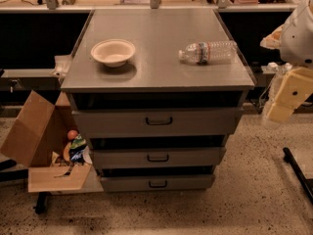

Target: Open bottom drawer

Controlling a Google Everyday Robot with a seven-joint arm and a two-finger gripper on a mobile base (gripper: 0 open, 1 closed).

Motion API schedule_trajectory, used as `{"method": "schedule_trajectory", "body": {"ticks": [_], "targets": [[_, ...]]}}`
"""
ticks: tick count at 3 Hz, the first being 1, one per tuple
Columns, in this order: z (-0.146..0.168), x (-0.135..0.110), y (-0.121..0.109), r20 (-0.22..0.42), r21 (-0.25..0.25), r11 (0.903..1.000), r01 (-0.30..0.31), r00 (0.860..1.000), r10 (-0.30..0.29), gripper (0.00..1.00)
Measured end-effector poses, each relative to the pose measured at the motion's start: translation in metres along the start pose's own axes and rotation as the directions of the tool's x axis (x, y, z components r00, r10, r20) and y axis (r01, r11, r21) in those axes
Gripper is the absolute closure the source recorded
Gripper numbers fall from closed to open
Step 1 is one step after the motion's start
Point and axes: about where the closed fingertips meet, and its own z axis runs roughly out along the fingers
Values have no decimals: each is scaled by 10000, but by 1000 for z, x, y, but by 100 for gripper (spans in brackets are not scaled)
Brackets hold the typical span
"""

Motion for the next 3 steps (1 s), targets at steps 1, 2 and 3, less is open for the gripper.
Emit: {"method": "schedule_trajectory", "body": {"ticks": [1, 2, 3], "targets": [[0, 0, 0, -1, -3, 10000, 2, 10000, -2, 0], [33, 8, 9, -116, -486, 9985, 267, 9996, -273, 0], [94, 17, 34, 199, -1259, 9882, 869, 9962, -851, 0]]}}
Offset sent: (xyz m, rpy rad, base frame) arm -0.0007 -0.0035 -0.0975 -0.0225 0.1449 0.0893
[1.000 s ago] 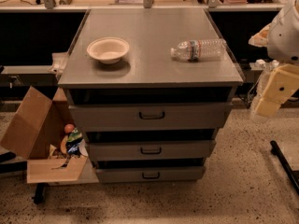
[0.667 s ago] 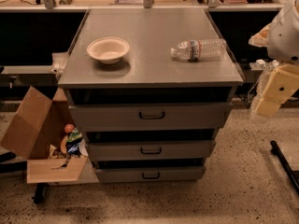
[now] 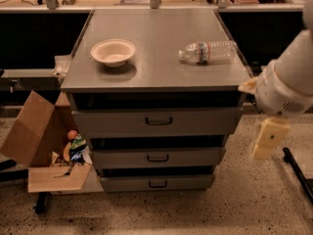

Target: Open bottom drawer

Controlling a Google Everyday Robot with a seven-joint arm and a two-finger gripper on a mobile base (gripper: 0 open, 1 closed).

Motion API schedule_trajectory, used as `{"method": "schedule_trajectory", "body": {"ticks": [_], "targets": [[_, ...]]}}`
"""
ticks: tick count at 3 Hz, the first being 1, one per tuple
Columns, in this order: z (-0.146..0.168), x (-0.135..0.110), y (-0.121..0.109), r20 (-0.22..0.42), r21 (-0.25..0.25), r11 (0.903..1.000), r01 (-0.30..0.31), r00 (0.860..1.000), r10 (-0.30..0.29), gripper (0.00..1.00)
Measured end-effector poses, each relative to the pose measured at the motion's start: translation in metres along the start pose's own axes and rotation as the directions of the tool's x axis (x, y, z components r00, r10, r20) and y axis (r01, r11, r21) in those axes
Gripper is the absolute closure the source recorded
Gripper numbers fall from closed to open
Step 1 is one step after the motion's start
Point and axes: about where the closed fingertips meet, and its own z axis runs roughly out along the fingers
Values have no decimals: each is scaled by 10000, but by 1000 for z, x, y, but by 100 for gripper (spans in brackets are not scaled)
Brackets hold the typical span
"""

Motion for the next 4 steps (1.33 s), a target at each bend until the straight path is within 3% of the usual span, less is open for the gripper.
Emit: {"method": "schedule_trajectory", "body": {"ticks": [1, 2, 3, 4], "targets": [[95, 2, 33, 571, -1059, 9925, 614, 9968, -555, 0], [163, -10, 61, 1250, -1948, 9768, 892, 9900, -654, 0], [226, -29, 89, 1873, -2916, 9517, 960, 9814, -416, 0], [237, -26, 87, 1868, -2907, 9517, 986, 9814, -446, 0]]}}
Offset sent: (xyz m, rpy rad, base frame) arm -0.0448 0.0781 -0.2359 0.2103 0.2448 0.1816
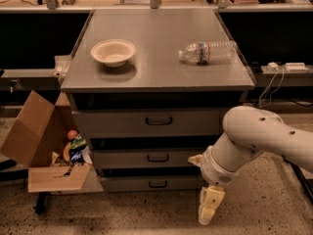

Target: Open bottom drawer

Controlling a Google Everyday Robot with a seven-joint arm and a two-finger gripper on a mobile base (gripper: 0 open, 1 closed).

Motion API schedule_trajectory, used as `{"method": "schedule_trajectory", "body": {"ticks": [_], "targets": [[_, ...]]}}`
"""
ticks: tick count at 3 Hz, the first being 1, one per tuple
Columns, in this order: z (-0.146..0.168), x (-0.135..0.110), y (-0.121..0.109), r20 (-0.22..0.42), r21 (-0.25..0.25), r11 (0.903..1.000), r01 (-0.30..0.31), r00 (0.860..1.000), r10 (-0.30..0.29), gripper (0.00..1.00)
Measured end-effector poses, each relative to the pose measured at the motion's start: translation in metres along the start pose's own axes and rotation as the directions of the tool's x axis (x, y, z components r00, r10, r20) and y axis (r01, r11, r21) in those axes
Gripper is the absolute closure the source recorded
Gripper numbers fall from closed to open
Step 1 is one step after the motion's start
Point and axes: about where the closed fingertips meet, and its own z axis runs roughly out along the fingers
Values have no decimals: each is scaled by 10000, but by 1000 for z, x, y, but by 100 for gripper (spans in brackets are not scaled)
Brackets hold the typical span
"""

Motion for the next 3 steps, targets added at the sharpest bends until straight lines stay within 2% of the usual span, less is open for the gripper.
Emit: {"method": "schedule_trajectory", "body": {"ticks": [1, 2, 3], "targets": [[28, 24, -18, 140, 266, 9991, 324, 9994, -328, 0], [87, 53, -54, 801, 855, 9933, 778, 9932, -847, 0], [154, 74, -93, 1324, 1186, 9866, 1121, 9829, -1276, 0]]}}
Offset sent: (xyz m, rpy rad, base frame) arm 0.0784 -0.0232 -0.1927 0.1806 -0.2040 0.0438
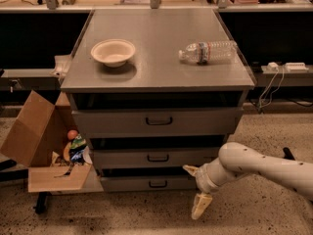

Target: Open bottom drawer

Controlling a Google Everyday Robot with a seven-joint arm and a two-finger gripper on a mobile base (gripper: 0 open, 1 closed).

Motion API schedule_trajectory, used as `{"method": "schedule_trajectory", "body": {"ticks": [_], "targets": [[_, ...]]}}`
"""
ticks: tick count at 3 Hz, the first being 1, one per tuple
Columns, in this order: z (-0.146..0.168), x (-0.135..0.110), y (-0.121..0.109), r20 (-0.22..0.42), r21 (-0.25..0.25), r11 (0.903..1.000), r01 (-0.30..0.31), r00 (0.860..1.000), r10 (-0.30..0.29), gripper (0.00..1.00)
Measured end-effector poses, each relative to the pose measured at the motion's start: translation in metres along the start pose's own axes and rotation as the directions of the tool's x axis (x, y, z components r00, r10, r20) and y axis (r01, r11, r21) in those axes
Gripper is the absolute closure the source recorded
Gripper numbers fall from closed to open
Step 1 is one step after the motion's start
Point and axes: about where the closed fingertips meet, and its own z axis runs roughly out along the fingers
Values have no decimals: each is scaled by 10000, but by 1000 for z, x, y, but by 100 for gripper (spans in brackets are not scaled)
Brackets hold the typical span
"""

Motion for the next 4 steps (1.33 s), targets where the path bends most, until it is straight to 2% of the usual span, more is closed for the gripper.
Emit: {"method": "schedule_trajectory", "body": {"ticks": [1, 2, 4], "targets": [[36, 16, -14, 287, 67, 10000, 53, 9996, -54, 0], [82, 34, -27, 664, -154, 9996, -242, 9975, 252, 0], [88, 40, -28, 707, -74, 9998, -188, 9973, 192, 0]]}}
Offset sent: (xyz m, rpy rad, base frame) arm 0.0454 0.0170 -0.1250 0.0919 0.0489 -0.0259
